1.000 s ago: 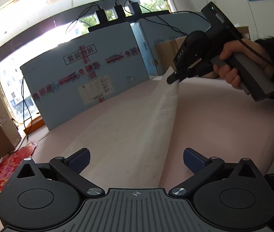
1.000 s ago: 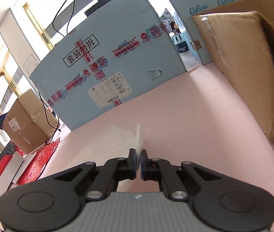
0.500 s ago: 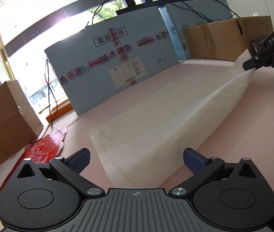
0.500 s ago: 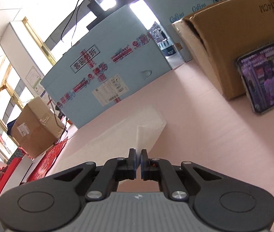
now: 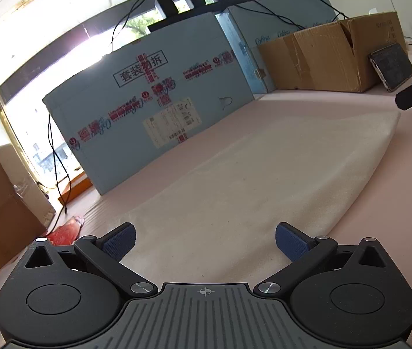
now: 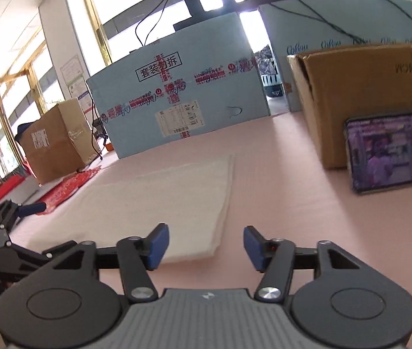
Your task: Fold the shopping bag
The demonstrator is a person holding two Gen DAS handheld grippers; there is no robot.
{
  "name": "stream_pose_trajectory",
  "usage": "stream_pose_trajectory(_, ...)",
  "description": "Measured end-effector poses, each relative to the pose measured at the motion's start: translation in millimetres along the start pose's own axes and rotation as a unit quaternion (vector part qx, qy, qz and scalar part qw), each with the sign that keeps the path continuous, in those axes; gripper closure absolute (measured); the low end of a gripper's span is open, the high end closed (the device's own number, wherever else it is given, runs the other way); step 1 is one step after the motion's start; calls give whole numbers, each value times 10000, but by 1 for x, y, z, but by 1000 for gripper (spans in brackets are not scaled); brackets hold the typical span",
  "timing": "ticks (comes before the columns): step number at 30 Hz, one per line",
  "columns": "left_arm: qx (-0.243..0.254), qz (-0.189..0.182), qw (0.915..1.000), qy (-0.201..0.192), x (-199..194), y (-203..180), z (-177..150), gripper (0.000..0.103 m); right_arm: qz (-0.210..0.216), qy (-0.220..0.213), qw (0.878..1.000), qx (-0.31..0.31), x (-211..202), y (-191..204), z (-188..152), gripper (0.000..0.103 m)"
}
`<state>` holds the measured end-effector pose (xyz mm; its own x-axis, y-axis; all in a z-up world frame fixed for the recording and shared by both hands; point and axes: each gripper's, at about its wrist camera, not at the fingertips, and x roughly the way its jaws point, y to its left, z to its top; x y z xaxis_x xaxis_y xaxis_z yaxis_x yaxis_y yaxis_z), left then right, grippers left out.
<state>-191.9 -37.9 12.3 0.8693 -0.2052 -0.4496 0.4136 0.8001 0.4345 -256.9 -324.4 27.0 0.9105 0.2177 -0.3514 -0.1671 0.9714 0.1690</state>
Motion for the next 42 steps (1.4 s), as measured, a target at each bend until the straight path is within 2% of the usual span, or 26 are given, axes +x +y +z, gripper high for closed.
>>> stream_pose_trajectory(3,-222,-125,9997,65,4,6,-3,0,-229,143,9974,-669,-1,-1,1,29)
stream_pose_trajectory(5,-422,-226,9988,64,6,10,-6,0,-225,334,9919,-1204,4,3,-1,28)
stream_pose_trajectory(8,-630,-314,9975,69,7,14,-10,0,-190,519,9741,-2191,18,17,-7,28)
stream_pose_trajectory(10,-611,-307,9976,48,7,13,-10,0,-234,342,9559,-2907,28,30,-10,28)
stream_pose_trajectory(12,-585,-299,9978,31,7,13,-10,0,-277,144,9253,-3779,36,49,-17,28)
stream_pose_trajectory(14,-569,-330,9978,-15,6,13,-11,0,-263,-61,8873,-4605,41,64,-24,30)
stream_pose_trajectory(15,-539,-389,9977,-95,4,13,-12,0,-193,-166,8652,-5007,43,72,-28,35)
stream_pose_trajectory(16,-486,-470,9975,-205,1,12,-12,0,-78,-196,8471,-5311,43,77,-31,38)
stream_pose_trajectory(18,-255,-731,9953,-578,-8,9,-14,0,155,-190,8136,-5810,43,86,-34,52)
stream_pose_trajectory(20,86,-891,9902,-1069,-20,2,-14,0,330,-153,7870,-6158,47,94,-37,62)
stream_pose_trajectory(21,220,-917,9880,-1222,-24,-1,-13,0,432,-101,7786,-6259,49,97,-37,73)
stream_pose_trajectory(23,464,-996,9838,-1416,-29,-8,-10,0,653,90,7824,-6193,52,100,-32,92)
stream_pose_trajectory(24,552,-1085,9822,-1429,-29,-11,-7,0,761,162,7890,-6095,52,101,-29,92)
stream_pose_trajectory(25,652,-1173,9806,-1426,-29,-14,-5,1,904,232,8041,-5871,52,99,-22,93)
stream_pose_trajectory(28,1014,-1389,9771,-1251,-22,-25,2,14,1251,269,8495,-5118,49,91,1,94)
stream_pose_trajectory(29,1150,-1458,9759,-1144,-18,-28,4,26,1345,273,8608,-4901,47,87,8,94)
stream_pose_trajectory(30,1265,-1529,9748,-1022,-13,-30,6,43,1425,281,8701,-4710,45,84,15,94)
stream_pose_trajectory(31,1322,-1607,9743,-859,-9,-30,6,53,1506,274,8788,-4520,41,79,21,94)
stream_pose_trajectory(32,1354,-1684,9738,-713,-5,-28,6,70,1569,294,8856,-4362,39,74,26,95)
stream_pose_trajectory(33,1281,-1788,9736,-609,-2,-24,6,76,1602,327,8899,-4260,38,70,30,95)
stream_pose_trajectory(36,627,-2395,9684,-302,-2,4,0,80,1736,665,9037,-3856,35,50,35,95)
stream_pose_trajectory(39,-74,-2883,9575,22,1,30,-9,80,1997,1230,9097,-3426,42,31,38,94)
stream_pose_trajectory(42,-1130,-3122,9428,308,10,54,-24,80,2354,1666,9143,-2846,56,12,42,91)
